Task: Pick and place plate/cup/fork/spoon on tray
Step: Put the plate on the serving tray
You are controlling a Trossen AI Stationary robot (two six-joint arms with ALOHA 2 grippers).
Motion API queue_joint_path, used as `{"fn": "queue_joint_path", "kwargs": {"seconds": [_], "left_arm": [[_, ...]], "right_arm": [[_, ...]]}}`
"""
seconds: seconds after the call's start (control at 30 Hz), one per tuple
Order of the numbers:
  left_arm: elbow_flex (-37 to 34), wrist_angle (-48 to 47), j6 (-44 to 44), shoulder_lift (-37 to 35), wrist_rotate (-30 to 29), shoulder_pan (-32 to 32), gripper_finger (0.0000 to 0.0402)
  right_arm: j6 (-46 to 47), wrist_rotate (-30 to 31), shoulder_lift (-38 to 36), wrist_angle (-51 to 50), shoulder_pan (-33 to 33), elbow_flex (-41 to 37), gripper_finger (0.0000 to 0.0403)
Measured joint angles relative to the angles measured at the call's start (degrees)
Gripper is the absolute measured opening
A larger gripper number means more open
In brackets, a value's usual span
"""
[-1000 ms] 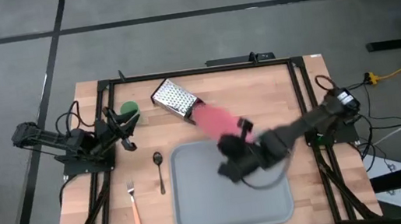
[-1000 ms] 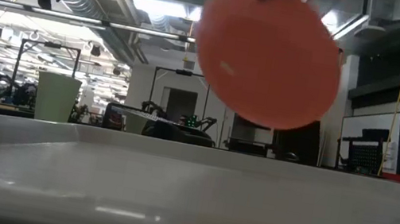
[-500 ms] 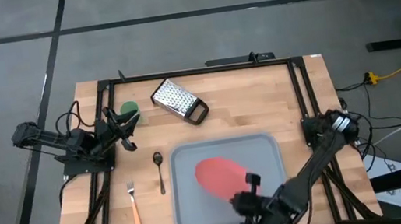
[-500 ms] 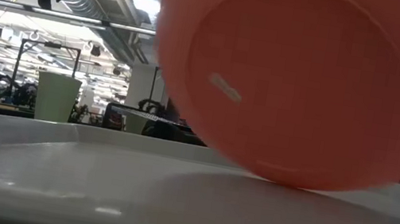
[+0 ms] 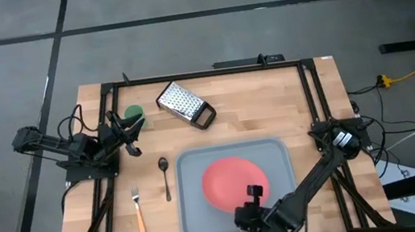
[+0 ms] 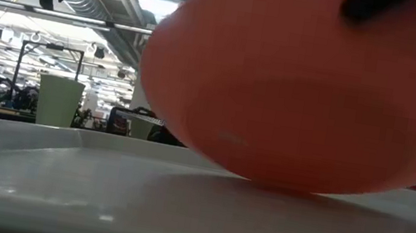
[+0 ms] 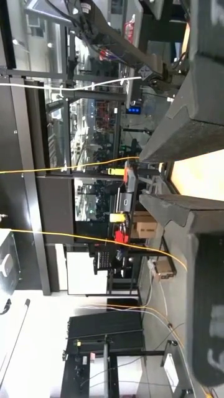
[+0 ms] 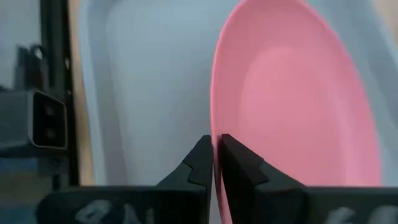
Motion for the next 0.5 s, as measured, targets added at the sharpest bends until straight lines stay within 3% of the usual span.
{"fn": "queue_joint_path", "kwargs": {"seconds": [0.17, 0.5], "left_arm": [[0.0, 0.0, 0.0, -0.01, 0.0, 0.0, 0.0085], [0.0, 0.0, 0.02, 0.0, 0.0, 0.01, 0.0085]], "right_arm": [[-1.67, -7.89, 2.65, -0.63, -0.48, 0.0, 0.0034], [-1.42, -7.51, 2.99, -0.52, -0.52, 0.0, 0.0035]]}}
